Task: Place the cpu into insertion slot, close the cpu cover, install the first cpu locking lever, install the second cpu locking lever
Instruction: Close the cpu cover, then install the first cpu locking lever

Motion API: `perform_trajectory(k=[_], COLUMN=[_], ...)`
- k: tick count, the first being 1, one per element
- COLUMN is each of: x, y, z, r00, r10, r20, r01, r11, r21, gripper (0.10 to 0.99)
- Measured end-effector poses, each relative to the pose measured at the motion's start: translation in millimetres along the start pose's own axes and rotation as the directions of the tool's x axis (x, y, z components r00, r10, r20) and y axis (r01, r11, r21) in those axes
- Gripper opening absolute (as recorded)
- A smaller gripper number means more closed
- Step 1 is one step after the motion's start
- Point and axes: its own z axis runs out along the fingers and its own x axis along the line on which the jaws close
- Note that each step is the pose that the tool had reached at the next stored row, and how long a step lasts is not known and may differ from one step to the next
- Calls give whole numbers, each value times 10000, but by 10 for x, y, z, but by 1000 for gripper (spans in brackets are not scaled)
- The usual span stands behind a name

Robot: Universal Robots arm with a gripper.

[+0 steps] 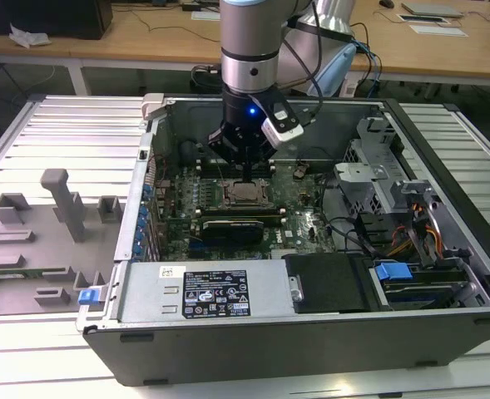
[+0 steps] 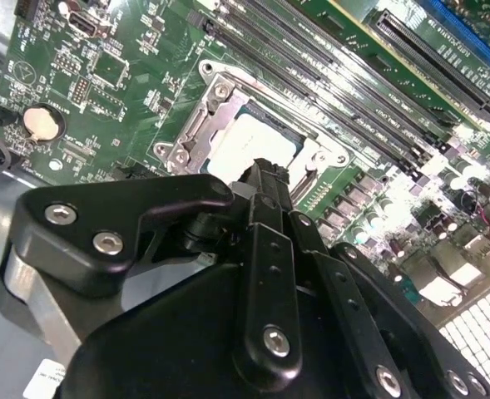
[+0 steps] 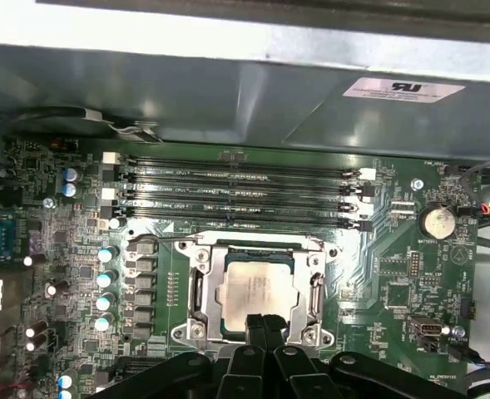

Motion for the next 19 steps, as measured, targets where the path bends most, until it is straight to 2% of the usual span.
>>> perform_trajectory(k=[14, 17, 19], x=[-5, -8, -10], y=[0, 1, 0], z=[-1, -42, -106], r00=[10000, 10000, 10000], r10=[0, -2, 0], r20=[-2, -3, -2], r01=[0, 2, 0], r11=[10000, 10000, 10000], r21=[2, 8, 8], gripper=[106, 106, 106])
